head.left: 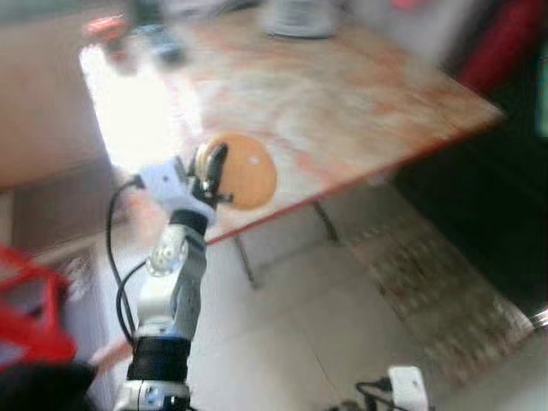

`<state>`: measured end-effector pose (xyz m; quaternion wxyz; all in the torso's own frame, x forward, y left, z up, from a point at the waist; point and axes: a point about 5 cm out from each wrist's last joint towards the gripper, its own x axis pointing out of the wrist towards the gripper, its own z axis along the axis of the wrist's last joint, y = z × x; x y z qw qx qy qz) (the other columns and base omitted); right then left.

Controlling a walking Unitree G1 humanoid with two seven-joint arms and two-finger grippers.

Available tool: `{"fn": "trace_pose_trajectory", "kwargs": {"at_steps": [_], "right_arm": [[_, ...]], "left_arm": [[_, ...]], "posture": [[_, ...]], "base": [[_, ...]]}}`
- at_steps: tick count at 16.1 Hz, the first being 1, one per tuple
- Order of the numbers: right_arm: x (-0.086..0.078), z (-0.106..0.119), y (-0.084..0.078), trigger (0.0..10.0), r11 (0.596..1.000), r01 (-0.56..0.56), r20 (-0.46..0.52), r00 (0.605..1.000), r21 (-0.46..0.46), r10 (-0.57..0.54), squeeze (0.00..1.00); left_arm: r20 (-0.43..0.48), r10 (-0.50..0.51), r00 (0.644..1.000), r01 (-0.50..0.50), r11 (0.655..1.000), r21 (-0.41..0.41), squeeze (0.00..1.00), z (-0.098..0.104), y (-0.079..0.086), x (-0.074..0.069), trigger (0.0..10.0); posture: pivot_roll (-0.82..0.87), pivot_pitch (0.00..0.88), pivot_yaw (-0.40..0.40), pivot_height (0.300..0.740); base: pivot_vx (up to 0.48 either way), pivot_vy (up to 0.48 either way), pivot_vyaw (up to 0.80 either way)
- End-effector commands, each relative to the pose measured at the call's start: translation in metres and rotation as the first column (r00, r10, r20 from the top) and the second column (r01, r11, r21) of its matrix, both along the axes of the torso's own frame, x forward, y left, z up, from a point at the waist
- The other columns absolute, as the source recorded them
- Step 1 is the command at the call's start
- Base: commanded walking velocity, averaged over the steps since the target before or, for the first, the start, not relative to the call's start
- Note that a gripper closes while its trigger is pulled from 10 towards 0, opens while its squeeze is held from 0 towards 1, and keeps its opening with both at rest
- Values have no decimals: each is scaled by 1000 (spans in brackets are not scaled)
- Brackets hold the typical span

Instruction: Restocking fridge

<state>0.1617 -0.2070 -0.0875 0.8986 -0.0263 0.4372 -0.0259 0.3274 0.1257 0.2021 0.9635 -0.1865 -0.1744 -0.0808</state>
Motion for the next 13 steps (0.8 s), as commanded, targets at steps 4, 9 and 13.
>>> {"fn": "trace_pose_trajectory", "kwargs": {"at_steps": [4, 9, 13], "right_arm": [[-11, -3, -9, 10000, 1000, 19, -35, 999, -16, -19, 0], [-10, -3, -9, 10000, 1000, 14, -37, 999, -10, -14, 0], [-11, -3, -8, 10000, 1000, 13, -39, 999, -4, -13, 0]], "left_arm": [[13, -44, 999, 44, 999, -4, 0, 3, -11, -2, 10000], [12, -49, 999, 49, 999, -9, 0, 2, -13, -2, 10000], [11, -51, 999, 51, 999, -6, 0, 2, -12, -1, 10000]], "posture": [[-54, 149, 27, 740], [-55, 146, 27, 740], [-57, 143, 28, 740]], "base": [[0, 0, -775], [0, 0, -775], [0, 0, -775]]}}
